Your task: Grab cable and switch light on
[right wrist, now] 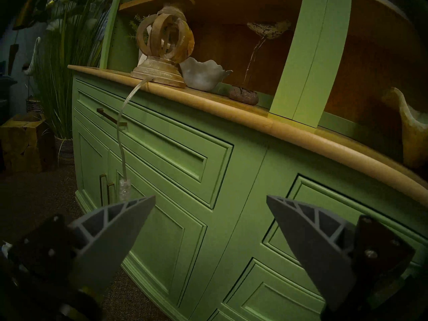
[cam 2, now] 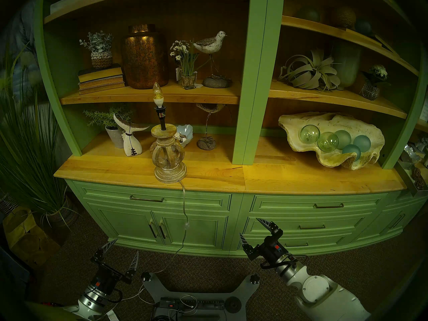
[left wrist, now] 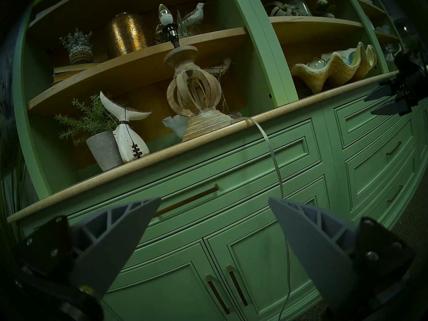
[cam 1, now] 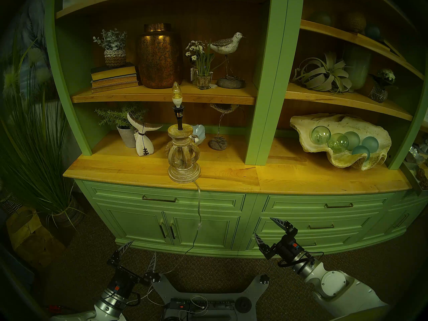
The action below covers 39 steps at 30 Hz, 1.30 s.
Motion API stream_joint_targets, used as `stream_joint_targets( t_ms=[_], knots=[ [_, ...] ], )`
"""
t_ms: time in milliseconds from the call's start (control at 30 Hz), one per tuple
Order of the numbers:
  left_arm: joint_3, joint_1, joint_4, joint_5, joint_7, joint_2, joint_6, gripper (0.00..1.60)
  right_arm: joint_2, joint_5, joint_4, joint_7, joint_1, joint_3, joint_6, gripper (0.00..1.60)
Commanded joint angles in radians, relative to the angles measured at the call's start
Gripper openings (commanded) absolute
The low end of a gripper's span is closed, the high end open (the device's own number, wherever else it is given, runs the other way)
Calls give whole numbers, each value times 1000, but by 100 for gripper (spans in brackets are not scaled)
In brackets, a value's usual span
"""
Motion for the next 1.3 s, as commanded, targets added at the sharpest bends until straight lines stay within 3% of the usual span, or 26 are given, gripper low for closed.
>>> stream_joint_targets(
  t_ms=[0,133,167,200,400,700,733,767,900,1100,1267],
  knots=[
    [-1,-5,-11,1,0,-2,-4,160,-61,-6,-30,95,117,-29,73,160],
    [0,-5,-11,1,1,-2,-4,160,-102,-8,-29,153,140,-37,118,160],
    [0,-5,-11,1,1,-2,-4,160,-103,-7,-4,178,188,-67,129,160],
    [0,-5,-11,1,1,-2,-4,160,-120,-12,-27,185,152,-41,138,160],
    [0,-5,-11,1,2,-1,-4,160,-184,-11,28,267,229,-72,174,160],
    [2,-6,-11,1,3,-1,-4,160,-290,-12,137,358,295,-67,174,160],
    [2,-6,-11,1,3,-1,-4,160,-296,0,189,380,347,-91,172,160],
    [2,-6,-11,1,3,-1,-4,160,-304,-6,162,375,306,-65,173,160],
    [2,-6,-11,1,4,0,-4,160,-349,-12,218,404,347,-71,170,160],
    [3,-7,-11,1,4,0,-4,160,-387,-16,287,448,421,-87,174,160],
    [4,-7,-11,1,5,0,-4,160,-413,-22,321,476,433,-48,176,160]
  ],
)
